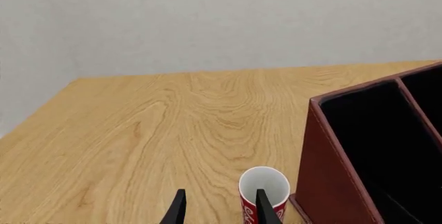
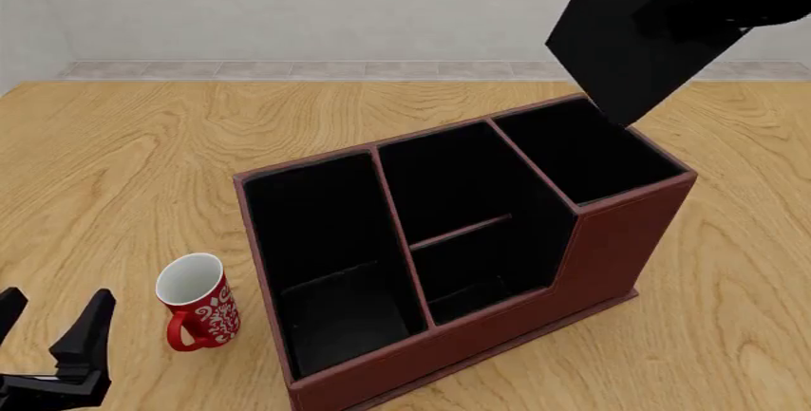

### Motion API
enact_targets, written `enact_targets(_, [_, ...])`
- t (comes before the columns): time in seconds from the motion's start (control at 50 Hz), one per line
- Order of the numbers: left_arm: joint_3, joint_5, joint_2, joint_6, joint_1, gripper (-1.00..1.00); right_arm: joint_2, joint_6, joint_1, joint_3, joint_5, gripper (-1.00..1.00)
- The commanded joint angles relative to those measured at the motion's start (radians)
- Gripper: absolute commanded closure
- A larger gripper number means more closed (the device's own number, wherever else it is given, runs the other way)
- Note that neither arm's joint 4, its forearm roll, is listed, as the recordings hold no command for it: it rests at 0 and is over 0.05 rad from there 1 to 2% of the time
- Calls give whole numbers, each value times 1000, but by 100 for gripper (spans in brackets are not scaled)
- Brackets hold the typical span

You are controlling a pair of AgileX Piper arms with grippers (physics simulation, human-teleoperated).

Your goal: Pick up the book and place it in the right compartment of the caddy.

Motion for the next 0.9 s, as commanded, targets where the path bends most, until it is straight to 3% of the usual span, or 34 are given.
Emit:
enact_targets(0.02, [0, 4, -3, -1, 2, -100, -10, 31, -8, 45, -44, 100])
enact_targets(0.68, [0, 12, -10, 4, 11, -100, -16, 55, -42, 266, -192, 100])
enact_targets(0.9, [0, 30, -24, 7, 14, -100, -6, 61, -54, 293, -227, 100])
